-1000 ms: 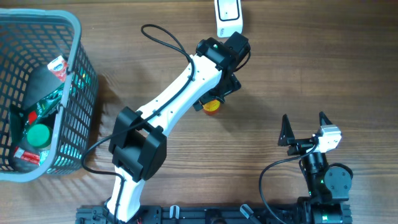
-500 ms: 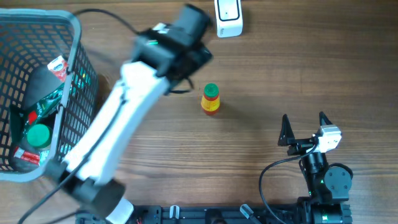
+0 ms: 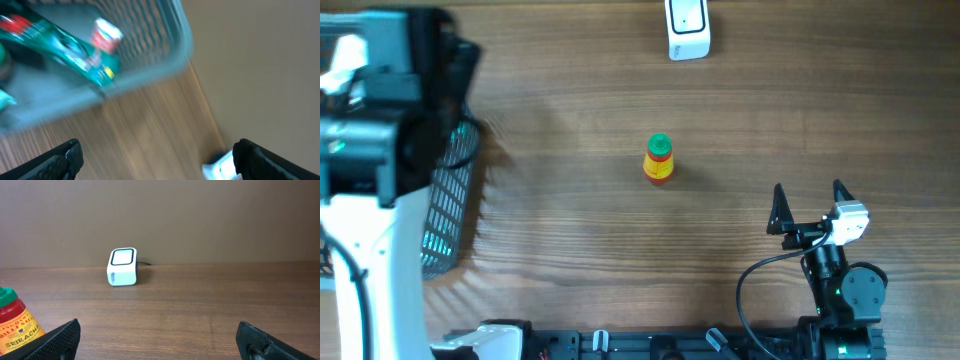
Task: Scan the item barcode
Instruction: 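Return the left gripper into the basket toward the green glove pack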
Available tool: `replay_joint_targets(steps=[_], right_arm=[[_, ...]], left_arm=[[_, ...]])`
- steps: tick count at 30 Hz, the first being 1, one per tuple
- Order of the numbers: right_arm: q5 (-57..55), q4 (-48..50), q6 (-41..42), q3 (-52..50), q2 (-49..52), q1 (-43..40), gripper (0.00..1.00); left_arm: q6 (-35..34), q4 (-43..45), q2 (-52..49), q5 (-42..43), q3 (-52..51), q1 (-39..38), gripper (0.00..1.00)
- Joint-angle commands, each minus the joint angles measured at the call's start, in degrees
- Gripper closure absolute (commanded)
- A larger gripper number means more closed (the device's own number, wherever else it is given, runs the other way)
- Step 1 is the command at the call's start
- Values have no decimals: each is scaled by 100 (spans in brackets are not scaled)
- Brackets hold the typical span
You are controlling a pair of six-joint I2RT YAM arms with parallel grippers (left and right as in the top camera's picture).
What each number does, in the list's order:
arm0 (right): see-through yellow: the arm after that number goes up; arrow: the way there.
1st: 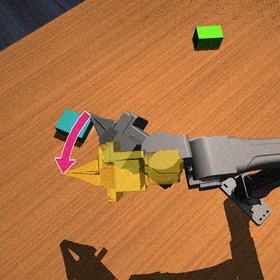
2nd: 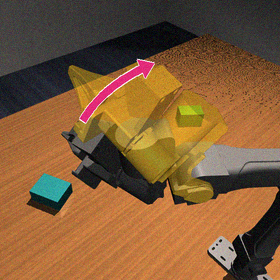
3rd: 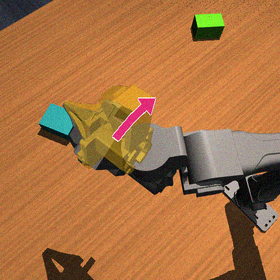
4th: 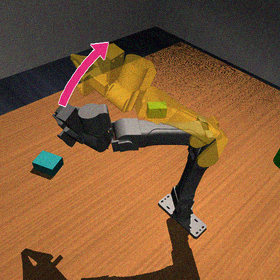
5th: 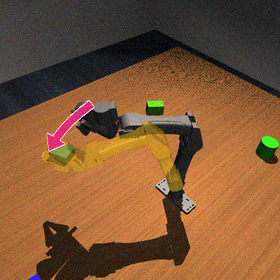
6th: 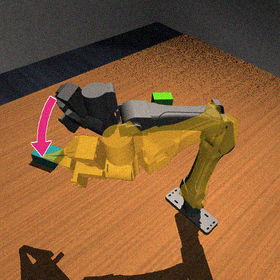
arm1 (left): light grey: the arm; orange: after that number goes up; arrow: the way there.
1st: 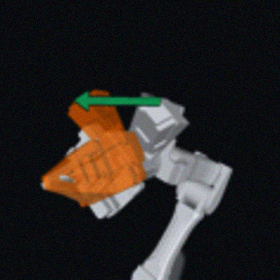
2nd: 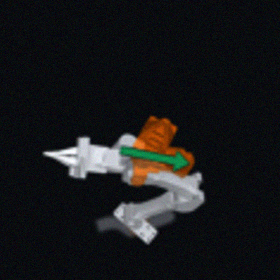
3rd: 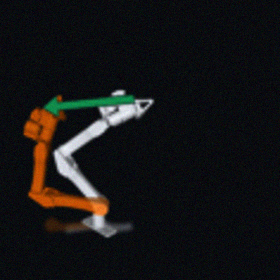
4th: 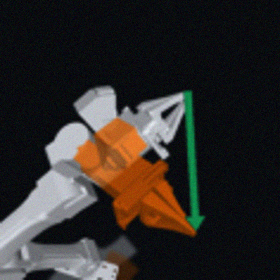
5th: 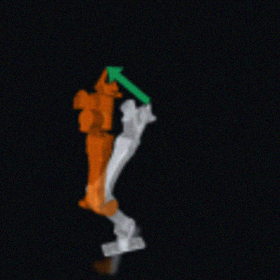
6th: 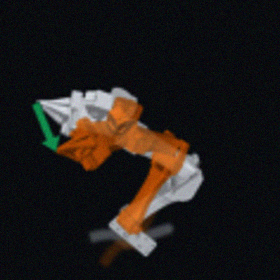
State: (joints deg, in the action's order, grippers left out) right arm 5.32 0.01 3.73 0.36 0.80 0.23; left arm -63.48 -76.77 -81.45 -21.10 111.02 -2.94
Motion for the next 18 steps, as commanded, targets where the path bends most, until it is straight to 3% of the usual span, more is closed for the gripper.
replay_joint_targets(steps=[1, 10, 18], right_arm=[[-31, 15, -61, -7, 0, 20, 0], [-31, 15, -61, -7, 0, 20, 0], [-31, 15, -61, -4, 0, 20, 0]], left_arm=[[-122, -136, 26, -192, 83, 863, 0], [-1991, -1158, -365, -188, 72, 2166, 0], [-2249, -1163, -1296, 131, 72, 2706, 0]])
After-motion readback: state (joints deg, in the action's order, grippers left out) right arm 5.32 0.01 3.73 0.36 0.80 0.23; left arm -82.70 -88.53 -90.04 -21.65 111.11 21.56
